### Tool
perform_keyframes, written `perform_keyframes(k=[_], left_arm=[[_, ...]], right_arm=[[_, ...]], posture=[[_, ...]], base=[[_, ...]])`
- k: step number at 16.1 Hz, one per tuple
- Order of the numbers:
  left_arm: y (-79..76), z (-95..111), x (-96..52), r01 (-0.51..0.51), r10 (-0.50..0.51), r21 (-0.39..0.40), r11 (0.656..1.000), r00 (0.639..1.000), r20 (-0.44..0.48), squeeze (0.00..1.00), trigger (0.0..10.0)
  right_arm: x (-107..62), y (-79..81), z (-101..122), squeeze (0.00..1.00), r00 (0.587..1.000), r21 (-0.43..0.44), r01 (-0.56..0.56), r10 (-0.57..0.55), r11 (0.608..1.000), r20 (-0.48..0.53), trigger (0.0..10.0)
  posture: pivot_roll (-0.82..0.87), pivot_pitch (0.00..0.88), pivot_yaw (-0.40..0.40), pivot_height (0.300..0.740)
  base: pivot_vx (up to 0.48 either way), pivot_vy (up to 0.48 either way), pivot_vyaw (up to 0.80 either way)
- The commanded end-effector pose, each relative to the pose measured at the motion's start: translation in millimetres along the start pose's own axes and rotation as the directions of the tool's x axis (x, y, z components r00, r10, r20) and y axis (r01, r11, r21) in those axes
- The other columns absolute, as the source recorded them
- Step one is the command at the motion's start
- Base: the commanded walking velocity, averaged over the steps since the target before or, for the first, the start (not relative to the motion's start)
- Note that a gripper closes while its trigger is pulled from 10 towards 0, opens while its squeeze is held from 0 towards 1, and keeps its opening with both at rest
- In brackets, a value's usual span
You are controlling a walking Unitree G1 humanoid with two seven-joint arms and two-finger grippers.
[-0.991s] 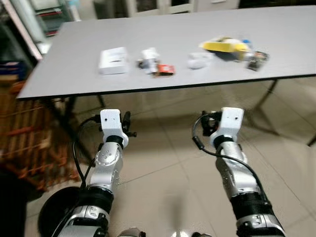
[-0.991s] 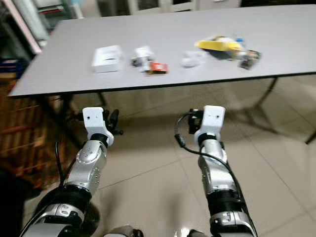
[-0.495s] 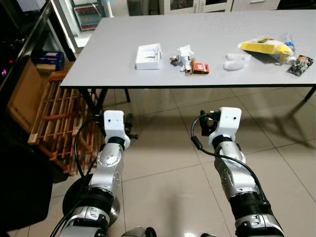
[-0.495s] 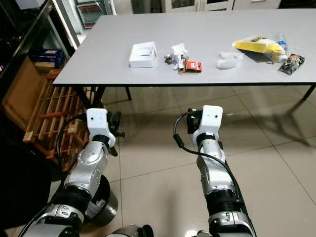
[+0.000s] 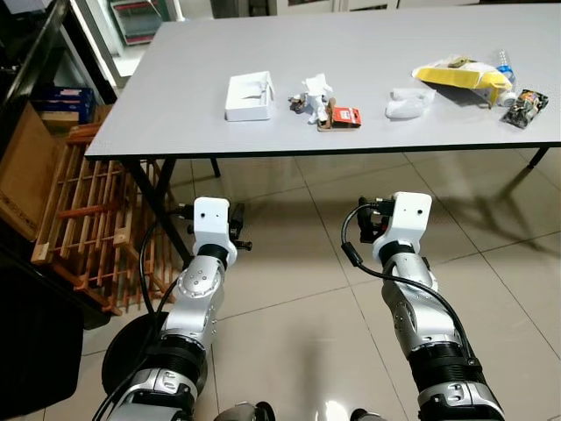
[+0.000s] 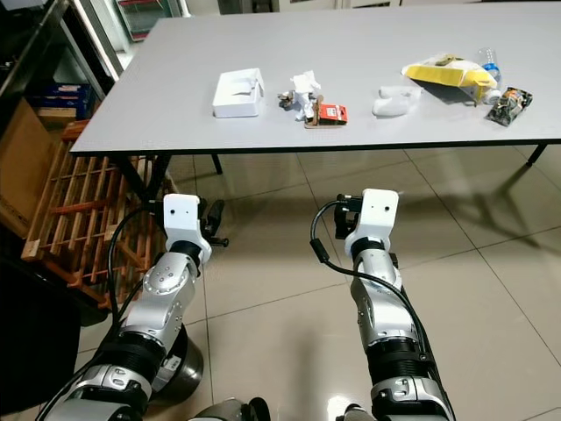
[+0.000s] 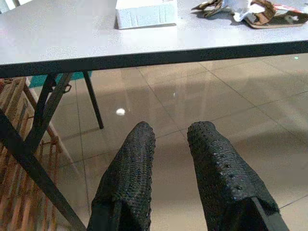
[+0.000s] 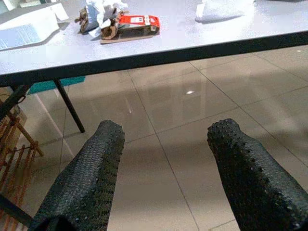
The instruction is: Picking trash to rubbish bin
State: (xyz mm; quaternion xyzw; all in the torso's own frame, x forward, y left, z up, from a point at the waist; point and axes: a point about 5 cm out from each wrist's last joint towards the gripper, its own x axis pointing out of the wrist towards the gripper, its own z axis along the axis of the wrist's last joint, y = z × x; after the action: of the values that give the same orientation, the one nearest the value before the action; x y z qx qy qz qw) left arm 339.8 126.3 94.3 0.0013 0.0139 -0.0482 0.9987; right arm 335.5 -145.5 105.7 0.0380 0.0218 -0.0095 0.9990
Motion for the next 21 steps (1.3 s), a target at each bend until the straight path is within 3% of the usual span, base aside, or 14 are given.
perform_keyframes(k=[1,5,9,13,21], left_arm=[[4.2,2.0,0.2,-0.018,0.018,0.019,1.0,1.0,0.002,0.0,10.0],[5.7,15.4,4.4,-0.025,0.024,0.021,0.999,0.999,0.045,0.0,10.0],[6.6,56.2,15.4,-0.032,0.022,0.052,0.998,0.984,0.175,0.0,10.0],[12.1,79.8,20.0,-0.055,0.039,0.059,0.997,0.971,0.235,0.0,10.0],[13.4,97.4,22.2,-0.069,0.051,0.057,0.996,0.96,0.274,0.0,10.0]], right_arm=[[-1.8,0.2,0.0,0.0,1.0,0.009,0.003,-0.003,1.0,0.006,10.0],[1.6,0.8,8.7,0.0,1.0,0.006,0.001,-0.001,1.0,0.029,10.0],[8.2,-1.4,32.3,0.0,0.996,0.004,0.003,-0.004,1.0,0.093,10.0],[10.9,-3.1,46.5,0.0,0.992,-0.002,0.001,-0.001,1.0,0.129,10.0],[10.7,-3.0,49.0,0.0,0.992,0.002,0.004,-0.004,1.0,0.124,10.0]], posture=[[-0.02,0.106,0.114,0.74],[-0.02,0.11,0.115,0.74],[-0.01,0.11,0.115,0.74],[-0.01,0.11,0.116,0.74],[-0.01,0.109,0.117,0.74]], base=[[0.289,0.0,0.0],[0.292,0.0,0.0],[0.295,0.0,0.0],[0.303,0.0,0.0],[0.36,0.0,0.0]])
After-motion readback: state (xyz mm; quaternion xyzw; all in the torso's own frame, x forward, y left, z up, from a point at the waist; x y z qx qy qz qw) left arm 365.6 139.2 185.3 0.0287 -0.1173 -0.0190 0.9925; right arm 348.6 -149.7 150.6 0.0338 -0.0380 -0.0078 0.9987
